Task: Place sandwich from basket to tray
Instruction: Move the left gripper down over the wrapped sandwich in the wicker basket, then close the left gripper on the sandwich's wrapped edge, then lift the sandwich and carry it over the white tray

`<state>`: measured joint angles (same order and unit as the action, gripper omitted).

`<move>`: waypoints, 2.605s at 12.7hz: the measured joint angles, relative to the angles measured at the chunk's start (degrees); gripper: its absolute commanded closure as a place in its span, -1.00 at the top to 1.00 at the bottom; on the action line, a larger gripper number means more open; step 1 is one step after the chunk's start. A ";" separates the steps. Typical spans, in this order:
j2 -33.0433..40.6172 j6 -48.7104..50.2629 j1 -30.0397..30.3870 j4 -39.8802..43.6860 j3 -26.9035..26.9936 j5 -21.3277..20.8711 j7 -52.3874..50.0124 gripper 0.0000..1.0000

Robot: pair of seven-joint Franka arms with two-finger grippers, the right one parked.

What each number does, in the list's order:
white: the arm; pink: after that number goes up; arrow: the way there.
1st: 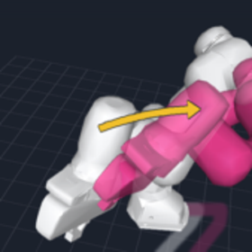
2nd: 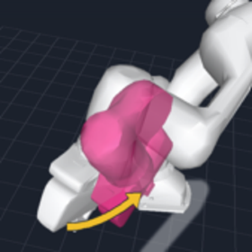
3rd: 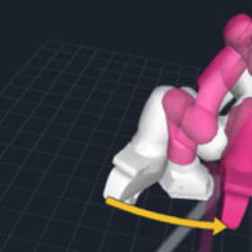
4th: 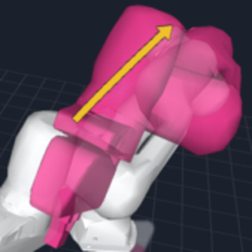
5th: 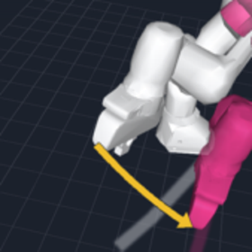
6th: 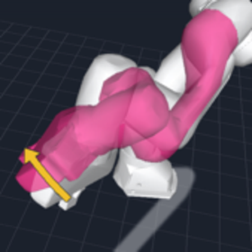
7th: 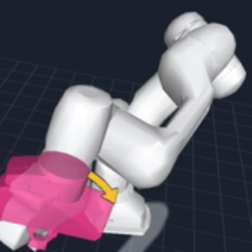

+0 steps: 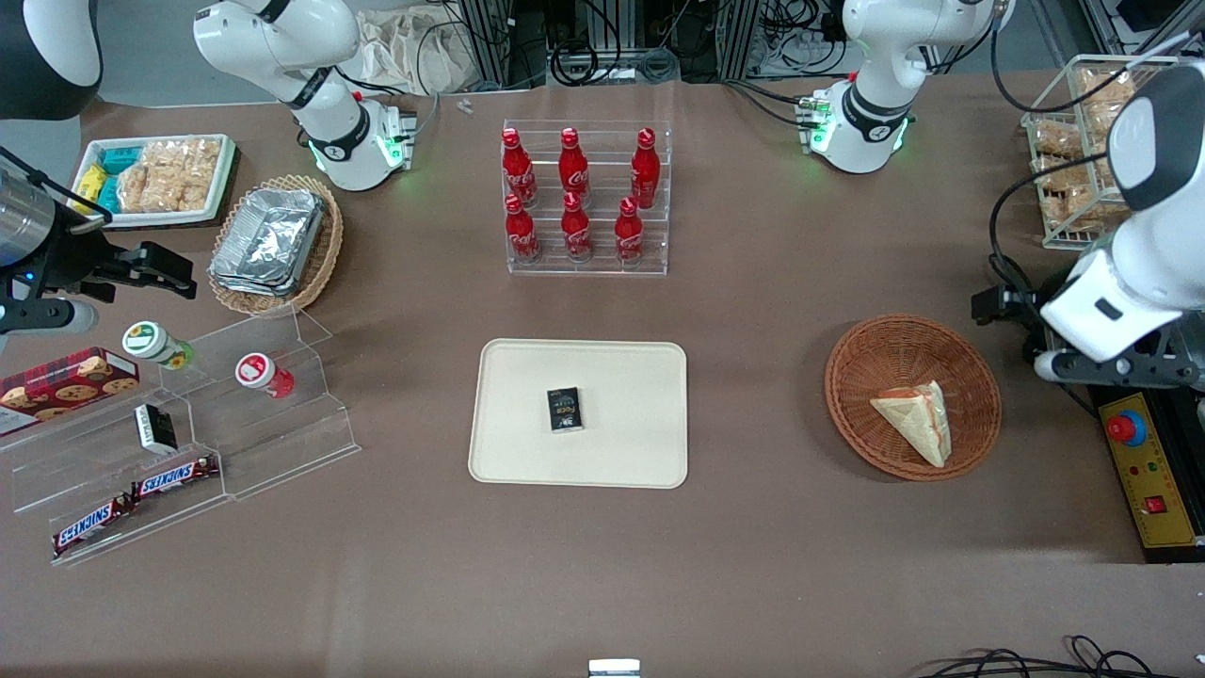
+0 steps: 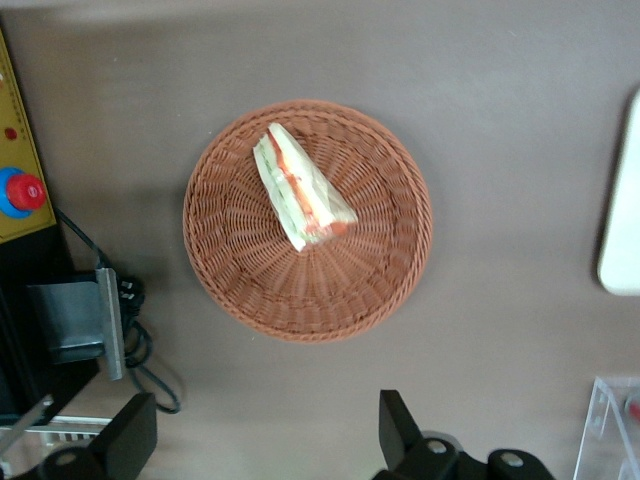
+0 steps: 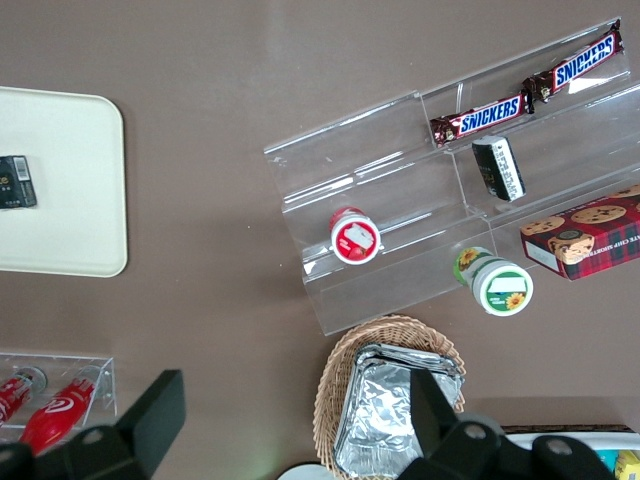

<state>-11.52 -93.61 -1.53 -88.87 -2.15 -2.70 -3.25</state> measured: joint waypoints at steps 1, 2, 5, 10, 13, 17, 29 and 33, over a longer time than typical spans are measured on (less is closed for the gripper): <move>-1.87 -2.98 0.46 -0.32 0.12 0.00 -4.13 1.00; -3.31 -7.49 0.78 -1.70 0.17 0.00 -9.36 1.00; -5.41 -23.76 1.02 -11.71 0.23 -0.01 -25.43 1.00; -6.92 -38.06 2.29 -22.69 0.32 -0.01 -32.05 1.00; -7.10 -42.01 2.29 -25.85 0.31 0.07 -32.91 1.00; -8.40 -42.04 2.26 -26.27 0.27 0.25 -33.11 1.00; -13.16 -43.11 2.05 -21.82 0.09 0.51 -35.85 -1.00; -9.32 -32.68 1.90 -16.14 -0.71 0.48 -33.92 -1.00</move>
<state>-20.84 -126.28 0.37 -105.01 -2.86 -2.22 -37.17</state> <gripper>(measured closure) 0.846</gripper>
